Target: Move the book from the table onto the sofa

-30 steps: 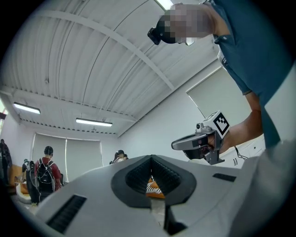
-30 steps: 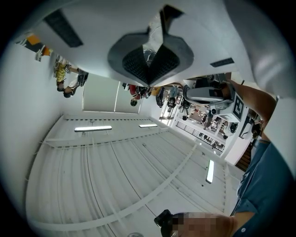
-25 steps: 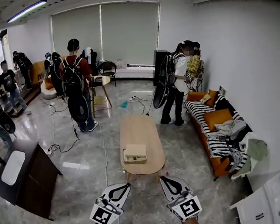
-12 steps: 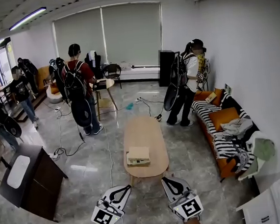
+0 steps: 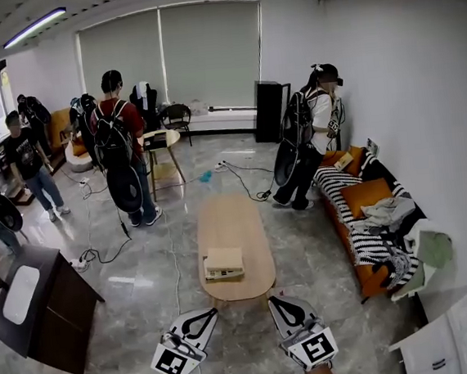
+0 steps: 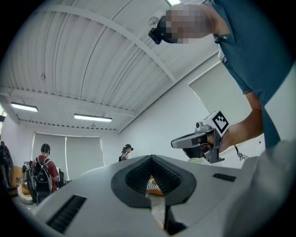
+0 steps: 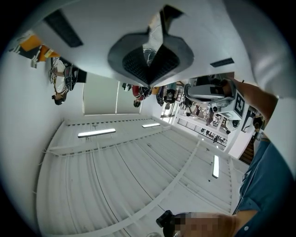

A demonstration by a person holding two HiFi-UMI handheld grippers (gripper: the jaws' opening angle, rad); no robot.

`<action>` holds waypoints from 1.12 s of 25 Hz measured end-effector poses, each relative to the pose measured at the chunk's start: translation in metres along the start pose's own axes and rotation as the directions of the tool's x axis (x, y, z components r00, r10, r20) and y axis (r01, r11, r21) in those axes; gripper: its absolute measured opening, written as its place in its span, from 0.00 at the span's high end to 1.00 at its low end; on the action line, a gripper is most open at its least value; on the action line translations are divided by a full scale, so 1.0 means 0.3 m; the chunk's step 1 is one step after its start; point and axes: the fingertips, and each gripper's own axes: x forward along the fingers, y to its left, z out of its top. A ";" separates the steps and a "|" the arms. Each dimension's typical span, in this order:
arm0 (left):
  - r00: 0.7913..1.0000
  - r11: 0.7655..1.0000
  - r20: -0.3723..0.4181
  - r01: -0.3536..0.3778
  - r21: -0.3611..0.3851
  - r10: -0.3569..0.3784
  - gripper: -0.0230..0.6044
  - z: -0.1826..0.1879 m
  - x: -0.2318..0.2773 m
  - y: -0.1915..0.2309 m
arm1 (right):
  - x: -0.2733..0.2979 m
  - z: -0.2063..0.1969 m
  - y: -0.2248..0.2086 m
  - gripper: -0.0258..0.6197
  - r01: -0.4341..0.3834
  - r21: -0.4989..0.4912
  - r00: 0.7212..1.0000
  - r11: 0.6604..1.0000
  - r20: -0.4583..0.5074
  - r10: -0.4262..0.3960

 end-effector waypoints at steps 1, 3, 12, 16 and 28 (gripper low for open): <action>1.000 1.000 0.004 0.001 -0.005 -0.001 0.96 -0.006 0.006 0.021 | 0.021 -0.002 -0.004 0.94 0.002 0.000 1.000 1.000 -0.002 -0.002; 1.000 1.000 0.009 0.007 -0.010 -0.006 0.96 -0.016 0.015 0.067 | 0.070 -0.003 -0.008 0.94 0.005 0.000 1.000 1.000 -0.010 -0.005; 0.999 0.999 0.032 0.027 -0.022 -0.026 0.96 -0.097 0.041 0.301 | 0.306 -0.038 -0.006 0.94 0.022 -0.025 0.999 0.999 -0.031 -0.023; 0.998 0.998 0.043 0.043 -0.034 -0.042 0.96 -0.126 0.052 0.392 | 0.397 -0.049 -0.010 0.94 0.038 -0.030 0.998 0.999 -0.051 -0.039; 0.999 0.996 0.017 0.040 -0.078 -0.039 0.96 -0.237 0.209 0.544 | 0.569 -0.134 -0.137 0.94 0.023 -0.012 0.996 1.000 -0.083 -0.024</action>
